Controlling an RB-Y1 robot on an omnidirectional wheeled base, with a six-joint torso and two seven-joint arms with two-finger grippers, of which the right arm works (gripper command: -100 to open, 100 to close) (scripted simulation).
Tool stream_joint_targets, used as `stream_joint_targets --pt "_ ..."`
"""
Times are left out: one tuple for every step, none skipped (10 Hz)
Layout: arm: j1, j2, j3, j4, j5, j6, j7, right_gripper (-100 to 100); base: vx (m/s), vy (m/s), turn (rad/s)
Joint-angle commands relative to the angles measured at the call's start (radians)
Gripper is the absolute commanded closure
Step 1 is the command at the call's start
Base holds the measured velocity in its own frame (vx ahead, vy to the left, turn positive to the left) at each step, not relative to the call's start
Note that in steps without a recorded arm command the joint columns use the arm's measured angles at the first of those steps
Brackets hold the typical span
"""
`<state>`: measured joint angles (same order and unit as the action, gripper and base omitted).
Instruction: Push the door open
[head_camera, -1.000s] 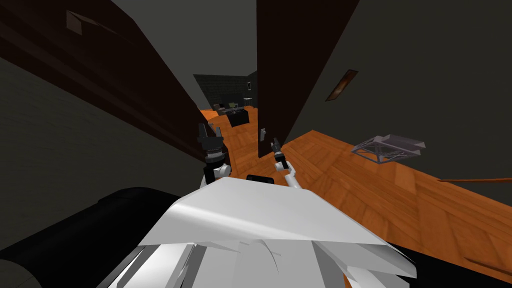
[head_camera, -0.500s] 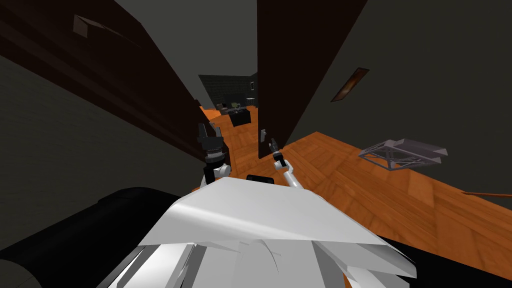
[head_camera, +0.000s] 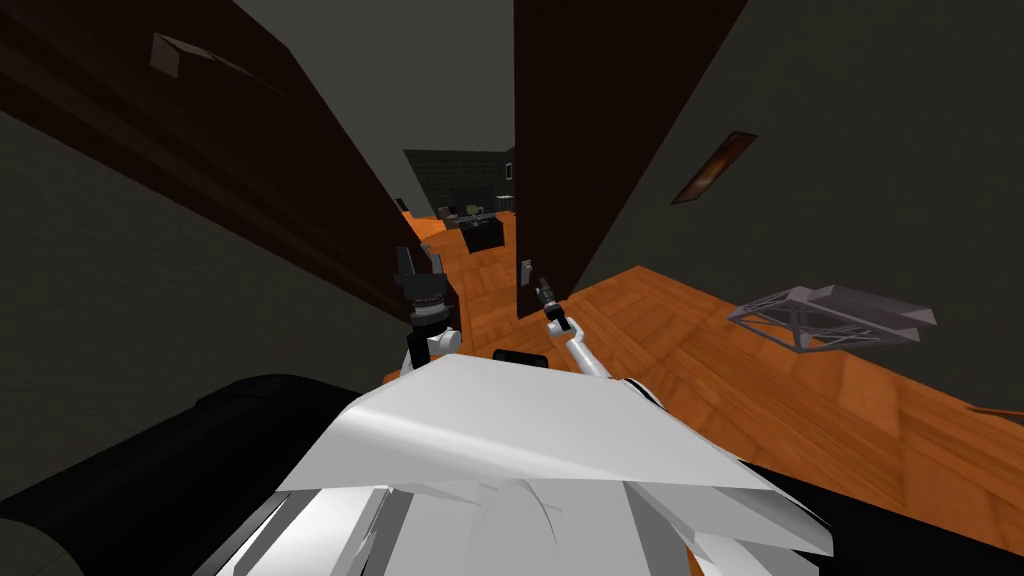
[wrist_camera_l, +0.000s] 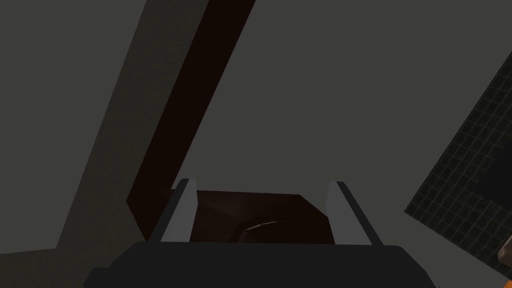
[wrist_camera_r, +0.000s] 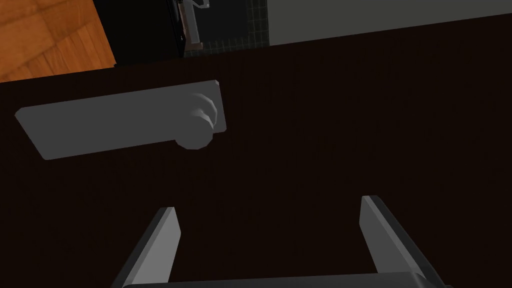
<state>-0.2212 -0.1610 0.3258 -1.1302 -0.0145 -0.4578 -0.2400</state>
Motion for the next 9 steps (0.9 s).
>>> stream_joint_targets --pt "-0.027 -0.004 0.011 0.05 -0.002 -0.004 -0.012 -100 0.043 -0.041 0.068" --pt "-0.051 -0.008 0.021 0.079 -0.003 -0.007 -0.022 -100 0.064 -0.06 0.108" --pt "-0.071 -0.012 0.03 0.113 -0.005 -0.009 -0.031 -100 0.066 -0.078 0.096" --pt "-0.071 -0.012 0.03 0.12 -0.005 -0.009 -0.031 -100 0.04 -0.067 0.041" --pt "-0.092 -0.015 0.038 0.153 -0.006 -0.011 -0.039 -100 0.039 -0.057 0.057" --pt "-0.112 -0.018 0.047 0.185 -0.008 -0.013 -0.048 -100 0.06 -0.07 0.108" --pt "-0.128 -0.021 0.054 0.212 -0.009 -0.015 -0.055 -100 0.057 -0.071 0.081" --pt "-0.144 -0.024 0.06 0.238 -0.01 -0.016 -0.062 -100 0.051 -0.061 0.057" --pt "-0.161 -0.026 0.067 0.264 -0.011 -0.018 -0.069 -100 0.055 -0.058 0.056"
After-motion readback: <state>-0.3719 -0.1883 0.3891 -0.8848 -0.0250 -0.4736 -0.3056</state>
